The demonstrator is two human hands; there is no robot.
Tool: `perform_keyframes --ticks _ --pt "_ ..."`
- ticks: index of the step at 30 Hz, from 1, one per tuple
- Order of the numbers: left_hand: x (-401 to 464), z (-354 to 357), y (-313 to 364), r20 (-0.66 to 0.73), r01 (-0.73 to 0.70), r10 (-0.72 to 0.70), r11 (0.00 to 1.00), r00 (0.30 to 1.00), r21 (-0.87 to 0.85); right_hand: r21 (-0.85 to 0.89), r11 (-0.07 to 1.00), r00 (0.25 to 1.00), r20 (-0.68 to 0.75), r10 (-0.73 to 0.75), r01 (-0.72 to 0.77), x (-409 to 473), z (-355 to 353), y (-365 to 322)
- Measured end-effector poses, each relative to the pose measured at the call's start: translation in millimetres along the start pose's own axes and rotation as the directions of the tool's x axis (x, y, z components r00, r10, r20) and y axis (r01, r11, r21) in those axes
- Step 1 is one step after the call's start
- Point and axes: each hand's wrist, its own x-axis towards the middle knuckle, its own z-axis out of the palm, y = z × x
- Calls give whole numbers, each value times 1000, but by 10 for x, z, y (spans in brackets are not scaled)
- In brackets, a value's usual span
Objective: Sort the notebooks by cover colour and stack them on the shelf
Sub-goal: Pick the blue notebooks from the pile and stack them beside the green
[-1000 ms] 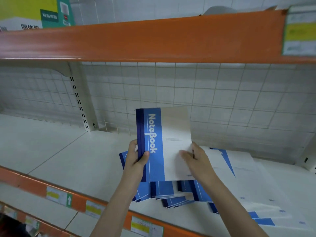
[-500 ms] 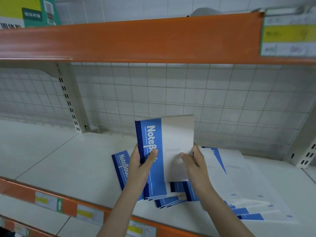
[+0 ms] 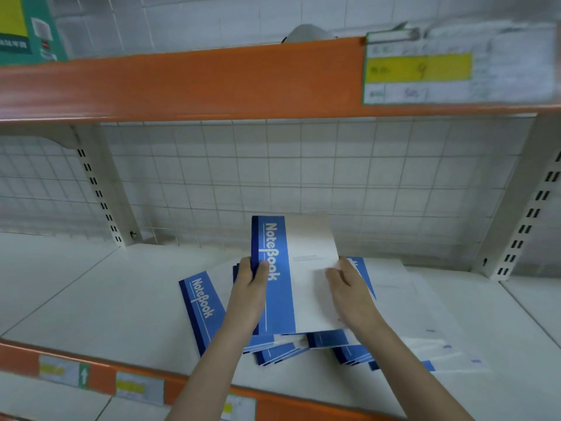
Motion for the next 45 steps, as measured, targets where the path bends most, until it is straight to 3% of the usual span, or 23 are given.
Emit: perform_keyframes --ticks 6,11,18,35,45 --pt "-56 443 10 69 178 -182 982 981 65 -80 959 962 2 274 -273 -43 -462 105" --pt "-188 965 70 139 219 -233 970 962 109 -63 928 930 -51 365 -368 -141 -976 211" --pt "-315 1780 129 195 217 -242 966 950 143 -46 907 901 -140 409 -419 -266 -1760 363" --pt "-742 3501 436 258 279 -300 953 918 114 -1 877 866 -161 473 -480 -317 -3523 742" --pt "-1001 4521 537 311 257 -278 961 909 107 0 860 831 -257 494 -511 -381 -4513 1041"
